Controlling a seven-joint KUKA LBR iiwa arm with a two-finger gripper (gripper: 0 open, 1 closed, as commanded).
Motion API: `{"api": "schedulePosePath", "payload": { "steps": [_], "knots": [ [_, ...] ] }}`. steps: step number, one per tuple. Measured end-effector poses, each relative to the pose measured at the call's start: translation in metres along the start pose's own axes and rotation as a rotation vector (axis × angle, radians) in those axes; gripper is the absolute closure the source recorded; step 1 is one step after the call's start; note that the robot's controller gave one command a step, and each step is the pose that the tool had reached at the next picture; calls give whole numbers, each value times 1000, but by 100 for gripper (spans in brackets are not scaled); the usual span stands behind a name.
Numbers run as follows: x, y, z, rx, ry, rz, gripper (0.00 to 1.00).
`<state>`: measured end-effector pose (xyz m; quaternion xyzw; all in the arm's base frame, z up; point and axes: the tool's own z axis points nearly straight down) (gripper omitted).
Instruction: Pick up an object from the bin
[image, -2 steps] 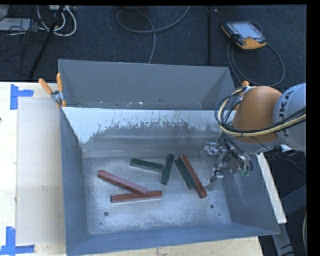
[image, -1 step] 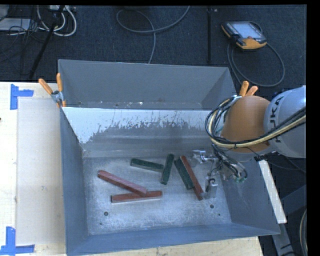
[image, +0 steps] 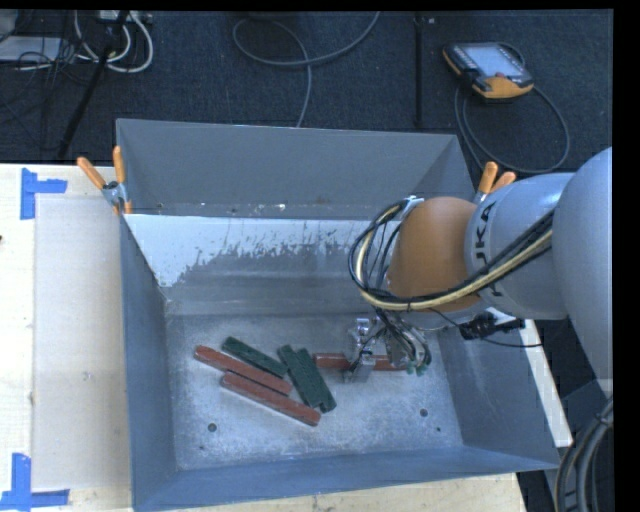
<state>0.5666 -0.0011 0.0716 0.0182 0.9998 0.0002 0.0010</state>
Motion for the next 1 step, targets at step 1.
{"api": "schedulePosePath", "payload": {
  "steps": [1],
  "knots": [
    [0,0,0,0,0,0,100]
  ]
}}
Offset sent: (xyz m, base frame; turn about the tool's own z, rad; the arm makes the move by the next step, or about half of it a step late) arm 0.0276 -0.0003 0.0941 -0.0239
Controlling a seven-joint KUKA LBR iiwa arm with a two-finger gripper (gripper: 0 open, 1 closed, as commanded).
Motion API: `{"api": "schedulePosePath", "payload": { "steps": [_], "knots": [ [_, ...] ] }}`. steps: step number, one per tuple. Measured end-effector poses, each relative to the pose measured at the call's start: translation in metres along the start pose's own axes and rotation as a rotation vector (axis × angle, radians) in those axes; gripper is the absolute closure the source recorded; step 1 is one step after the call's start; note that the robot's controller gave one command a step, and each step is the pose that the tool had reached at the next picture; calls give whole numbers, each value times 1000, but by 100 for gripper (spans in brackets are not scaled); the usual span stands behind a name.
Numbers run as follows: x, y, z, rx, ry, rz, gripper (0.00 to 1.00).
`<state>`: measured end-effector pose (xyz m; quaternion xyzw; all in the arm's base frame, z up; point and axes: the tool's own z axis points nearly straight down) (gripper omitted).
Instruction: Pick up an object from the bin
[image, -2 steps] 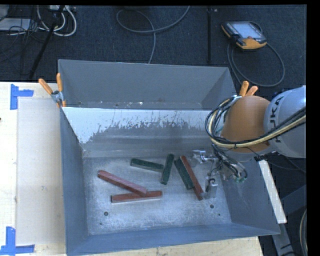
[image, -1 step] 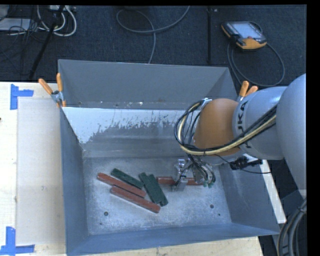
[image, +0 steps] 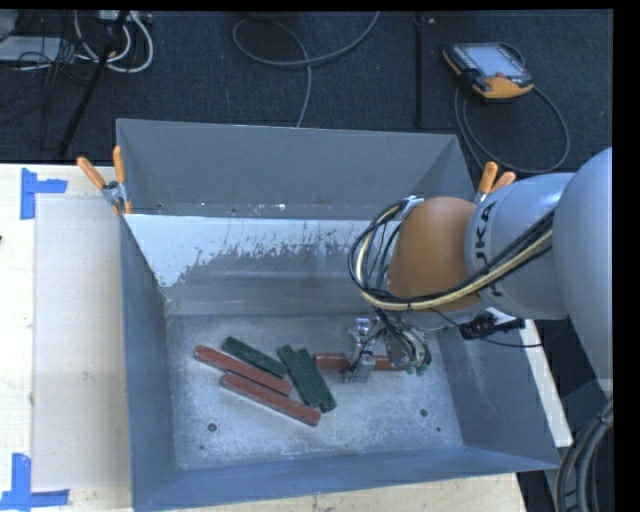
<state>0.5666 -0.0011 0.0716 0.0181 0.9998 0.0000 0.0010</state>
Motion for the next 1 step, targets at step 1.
{"api": "schedulePosePath", "payload": {
  "steps": [1],
  "knots": [
    [-28,2,-93,0,1,-26,100]
  ]
}}
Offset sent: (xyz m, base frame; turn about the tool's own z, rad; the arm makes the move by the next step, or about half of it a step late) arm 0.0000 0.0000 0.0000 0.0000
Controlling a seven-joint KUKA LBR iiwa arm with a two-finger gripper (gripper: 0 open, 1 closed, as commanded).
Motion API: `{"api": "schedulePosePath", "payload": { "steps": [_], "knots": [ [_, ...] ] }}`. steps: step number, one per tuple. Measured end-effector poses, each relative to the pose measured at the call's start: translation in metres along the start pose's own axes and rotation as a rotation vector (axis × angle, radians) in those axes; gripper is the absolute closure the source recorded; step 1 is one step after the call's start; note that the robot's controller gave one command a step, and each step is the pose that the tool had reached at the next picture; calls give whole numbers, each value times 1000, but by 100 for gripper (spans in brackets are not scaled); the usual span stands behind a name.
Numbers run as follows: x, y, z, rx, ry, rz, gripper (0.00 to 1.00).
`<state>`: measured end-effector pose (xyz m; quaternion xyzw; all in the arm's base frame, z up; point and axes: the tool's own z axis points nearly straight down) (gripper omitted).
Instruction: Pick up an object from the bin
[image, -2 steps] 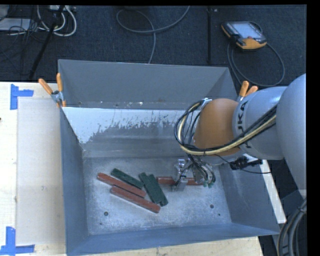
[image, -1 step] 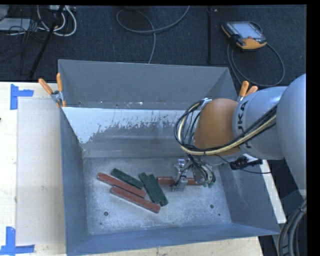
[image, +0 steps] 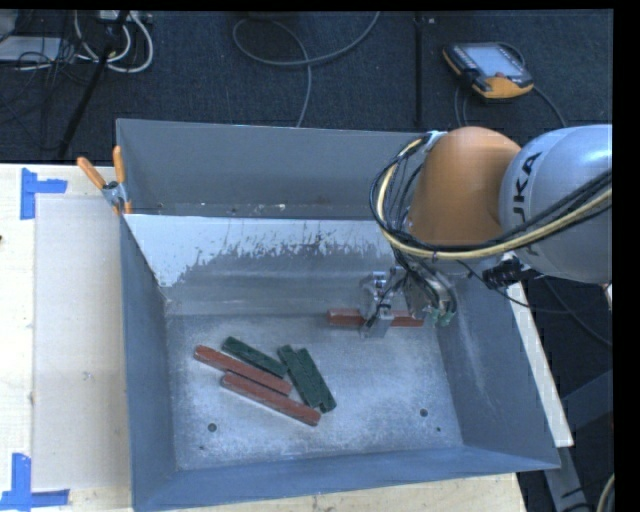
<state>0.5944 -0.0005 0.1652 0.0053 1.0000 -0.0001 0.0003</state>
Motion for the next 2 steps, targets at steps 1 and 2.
{"api": "schedulePosePath", "payload": {
  "steps": [1,2],
  "knots": [
    [0,0,0,0,0,-1,100],
    [8,8,-81,0,-1,4,100]
  ]
}}
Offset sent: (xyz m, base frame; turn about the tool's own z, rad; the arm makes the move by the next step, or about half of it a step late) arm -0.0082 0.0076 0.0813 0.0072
